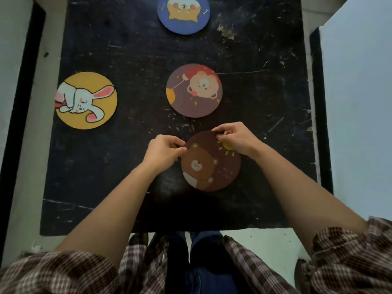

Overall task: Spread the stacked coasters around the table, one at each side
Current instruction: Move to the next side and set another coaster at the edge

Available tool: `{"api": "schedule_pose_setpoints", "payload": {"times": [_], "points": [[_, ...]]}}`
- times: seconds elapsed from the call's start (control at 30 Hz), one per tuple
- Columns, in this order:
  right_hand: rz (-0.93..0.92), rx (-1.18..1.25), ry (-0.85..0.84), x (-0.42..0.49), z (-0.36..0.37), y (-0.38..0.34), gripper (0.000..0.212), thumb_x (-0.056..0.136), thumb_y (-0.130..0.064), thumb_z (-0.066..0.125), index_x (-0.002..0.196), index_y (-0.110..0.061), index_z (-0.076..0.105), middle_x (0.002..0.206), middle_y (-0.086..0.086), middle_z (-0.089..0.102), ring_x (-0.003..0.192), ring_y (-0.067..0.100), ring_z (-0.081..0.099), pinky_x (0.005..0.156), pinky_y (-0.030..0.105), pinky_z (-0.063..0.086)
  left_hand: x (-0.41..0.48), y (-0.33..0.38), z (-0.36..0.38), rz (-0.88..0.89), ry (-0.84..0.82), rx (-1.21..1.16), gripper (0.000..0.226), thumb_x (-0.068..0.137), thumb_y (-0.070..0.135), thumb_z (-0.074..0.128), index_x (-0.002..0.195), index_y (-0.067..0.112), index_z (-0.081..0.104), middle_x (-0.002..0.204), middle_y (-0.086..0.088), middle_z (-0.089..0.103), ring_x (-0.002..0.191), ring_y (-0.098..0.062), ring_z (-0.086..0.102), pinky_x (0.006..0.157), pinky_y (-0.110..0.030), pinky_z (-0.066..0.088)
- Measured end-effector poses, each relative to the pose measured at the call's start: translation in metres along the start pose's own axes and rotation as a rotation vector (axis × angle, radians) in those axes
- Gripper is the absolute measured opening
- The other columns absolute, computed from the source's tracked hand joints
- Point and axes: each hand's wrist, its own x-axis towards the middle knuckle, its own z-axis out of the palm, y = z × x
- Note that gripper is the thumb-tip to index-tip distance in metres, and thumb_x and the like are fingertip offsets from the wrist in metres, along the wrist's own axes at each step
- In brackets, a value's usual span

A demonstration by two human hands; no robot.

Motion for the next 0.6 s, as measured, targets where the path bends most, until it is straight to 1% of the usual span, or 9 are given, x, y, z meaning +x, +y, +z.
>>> {"api": "schedule_pose_setpoints", "payload": {"times": [0.07, 0.1, 0.2, 0.3, 0.43, 0.53, 0.6], "points": [[-0.01, 0.015, 0.08, -0.005, 0.005, 0.003, 0.027, 0.087, -0.019, 0.063, 0.113, -0.02, 0.065, 0.079, 0.004, 0.068, 0.072, 0.017, 0.065, 0.069, 0.032, 0.055, -0.006, -0.004, 0.003, -0.037, 0.031, 0.007, 0.01, 0.083, 0.022, 0.07, 0.092, 0.019, 0.07, 0.07, 0.001, 0.071, 0.055, -0.006, 0.065, 0.044, -0.017, 0.049], [-0.005, 0.029, 0.112, -0.008, 0.006, 0.006, 0.031, 0.085, -0.021, 0.066, 0.115, -0.018, 0.063, 0.083, 0.005, 0.069, 0.076, 0.018, 0.067, 0.07, 0.033, 0.056, -0.01, -0.006, 0.005, -0.056, 0.041, -0.007, 0.008, 0.083, 0.02, 0.07, 0.091, 0.018, 0.068, 0.069, -0.001, 0.07, 0.054, -0.007, 0.066, 0.042, -0.017, 0.049], [0.032, 0.0, 0.144, -0.018, 0.006, 0.017, 0.033, 0.079, -0.022, 0.073, 0.11, -0.015, 0.063, 0.088, 0.006, 0.069, 0.082, 0.017, 0.066, 0.07, 0.029, 0.052, -0.02, -0.014, 0.007, -0.118, 0.054, -0.052, 0.007, 0.086, 0.015, 0.067, 0.092, 0.013, 0.066, 0.071, -0.007, 0.07, 0.057, -0.011, 0.067, 0.042, -0.017, 0.051], [0.074, -0.012, 0.115, -0.029, 0.005, 0.026, 0.029, 0.078, -0.015, 0.073, 0.105, -0.013, 0.065, 0.087, 0.002, 0.066, 0.084, 0.015, 0.064, 0.071, 0.027, 0.049, -0.03, -0.021, 0.007, -0.156, 0.026, -0.081, 0.006, 0.086, 0.012, 0.066, 0.092, 0.011, 0.065, 0.072, -0.01, 0.071, 0.059, -0.015, 0.069, 0.044, -0.019, 0.053], [0.094, -0.009, 0.094, -0.04, 0.01, 0.035, 0.024, 0.079, -0.006, 0.071, 0.102, -0.012, 0.067, 0.092, 0.007, 0.068, 0.084, 0.017, 0.065, 0.073, 0.029, 0.051, -0.041, -0.03, 0.008, -0.172, 0.019, -0.061, 0.002, 0.084, 0.011, 0.069, 0.085, 0.011, 0.067, 0.069, -0.01, 0.072, 0.057, -0.014, 0.07, 0.045, -0.019, 0.054], [0.077, 0.036, 0.085, -0.047, 0.016, 0.039, 0.025, 0.082, -0.007, 0.068, 0.105, -0.015, 0.067, 0.09, 0.005, 0.068, 0.08, 0.013, 0.064, 0.066, 0.024, 0.049, -0.047, -0.036, 0.009, -0.172, 0.025, 0.003, 0.007, 0.083, 0.017, 0.07, 0.076, 0.014, 0.07, 0.066, -0.006, 0.072, 0.056, -0.012, 0.069, 0.045, -0.019, 0.053], [0.06, 0.042, 0.074, -0.051, 0.019, 0.043, 0.028, 0.084, -0.008, 0.066, 0.11, -0.018, 0.066, 0.09, 0.003, 0.068, 0.081, 0.011, 0.064, 0.064, 0.022, 0.048, -0.052, -0.039, 0.01, -0.175, 0.005, 0.044, 0.009, 0.082, 0.018, 0.071, 0.074, 0.014, 0.071, 0.065, -0.005, 0.072, 0.057, -0.013, 0.07, 0.046, -0.019, 0.052]]}}
